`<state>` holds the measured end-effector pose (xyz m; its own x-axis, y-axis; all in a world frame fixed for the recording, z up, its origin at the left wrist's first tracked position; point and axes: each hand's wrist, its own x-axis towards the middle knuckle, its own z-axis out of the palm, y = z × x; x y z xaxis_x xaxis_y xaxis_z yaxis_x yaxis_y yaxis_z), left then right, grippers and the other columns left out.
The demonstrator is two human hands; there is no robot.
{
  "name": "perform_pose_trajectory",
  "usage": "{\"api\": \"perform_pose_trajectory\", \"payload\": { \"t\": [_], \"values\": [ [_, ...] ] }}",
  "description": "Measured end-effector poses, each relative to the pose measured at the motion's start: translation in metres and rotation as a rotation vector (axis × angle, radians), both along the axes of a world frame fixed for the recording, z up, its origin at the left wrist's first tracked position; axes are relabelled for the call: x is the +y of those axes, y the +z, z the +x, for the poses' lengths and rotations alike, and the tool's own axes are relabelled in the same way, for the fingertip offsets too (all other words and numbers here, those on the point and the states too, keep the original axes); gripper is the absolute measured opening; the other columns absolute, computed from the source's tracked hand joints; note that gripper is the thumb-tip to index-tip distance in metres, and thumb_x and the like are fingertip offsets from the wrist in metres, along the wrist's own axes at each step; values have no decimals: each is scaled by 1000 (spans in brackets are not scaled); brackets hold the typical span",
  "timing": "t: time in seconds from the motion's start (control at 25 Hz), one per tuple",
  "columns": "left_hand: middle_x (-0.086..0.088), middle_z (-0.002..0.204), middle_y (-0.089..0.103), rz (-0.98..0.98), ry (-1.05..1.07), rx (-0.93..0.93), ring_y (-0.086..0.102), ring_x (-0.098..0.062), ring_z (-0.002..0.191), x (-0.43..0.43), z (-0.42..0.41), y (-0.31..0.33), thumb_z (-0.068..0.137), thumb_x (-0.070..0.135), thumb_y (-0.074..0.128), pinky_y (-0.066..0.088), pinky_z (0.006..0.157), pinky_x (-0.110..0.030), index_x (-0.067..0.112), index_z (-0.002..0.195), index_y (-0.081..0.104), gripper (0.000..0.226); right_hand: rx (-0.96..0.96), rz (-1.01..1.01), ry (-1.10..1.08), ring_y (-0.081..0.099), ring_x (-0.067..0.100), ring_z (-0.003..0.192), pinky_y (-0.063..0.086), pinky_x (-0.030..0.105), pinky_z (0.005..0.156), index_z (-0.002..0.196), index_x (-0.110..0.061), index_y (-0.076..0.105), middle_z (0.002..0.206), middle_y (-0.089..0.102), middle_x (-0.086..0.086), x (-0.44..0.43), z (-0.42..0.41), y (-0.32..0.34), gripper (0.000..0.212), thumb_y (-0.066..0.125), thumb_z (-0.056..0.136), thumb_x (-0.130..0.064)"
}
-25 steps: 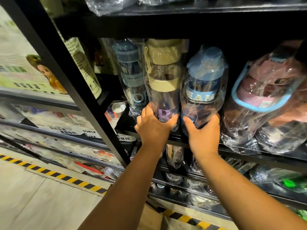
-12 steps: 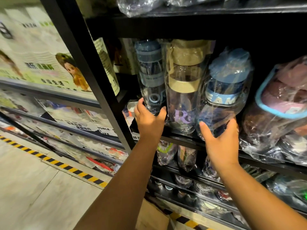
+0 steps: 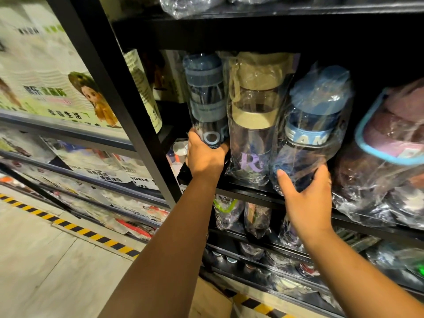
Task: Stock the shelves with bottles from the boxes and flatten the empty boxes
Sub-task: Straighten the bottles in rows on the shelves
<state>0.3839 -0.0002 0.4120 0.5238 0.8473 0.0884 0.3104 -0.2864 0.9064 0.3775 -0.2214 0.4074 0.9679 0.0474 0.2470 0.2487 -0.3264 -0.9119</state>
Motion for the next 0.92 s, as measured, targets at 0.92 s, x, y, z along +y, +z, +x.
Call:
{"api": "perform_pose_trajectory", "payload": {
  "t": [0.92],
  "values": [
    [5,141,37,161,-102,58,33,1,126,-104,-147,-62,84,31,78,30,106,-15,18,148,33,80,-94,-315,359,22,20,146,26,42,118,154,-15,22,155,24,0,-80,-96,-80,87,74,85,-28]
  ]
}}
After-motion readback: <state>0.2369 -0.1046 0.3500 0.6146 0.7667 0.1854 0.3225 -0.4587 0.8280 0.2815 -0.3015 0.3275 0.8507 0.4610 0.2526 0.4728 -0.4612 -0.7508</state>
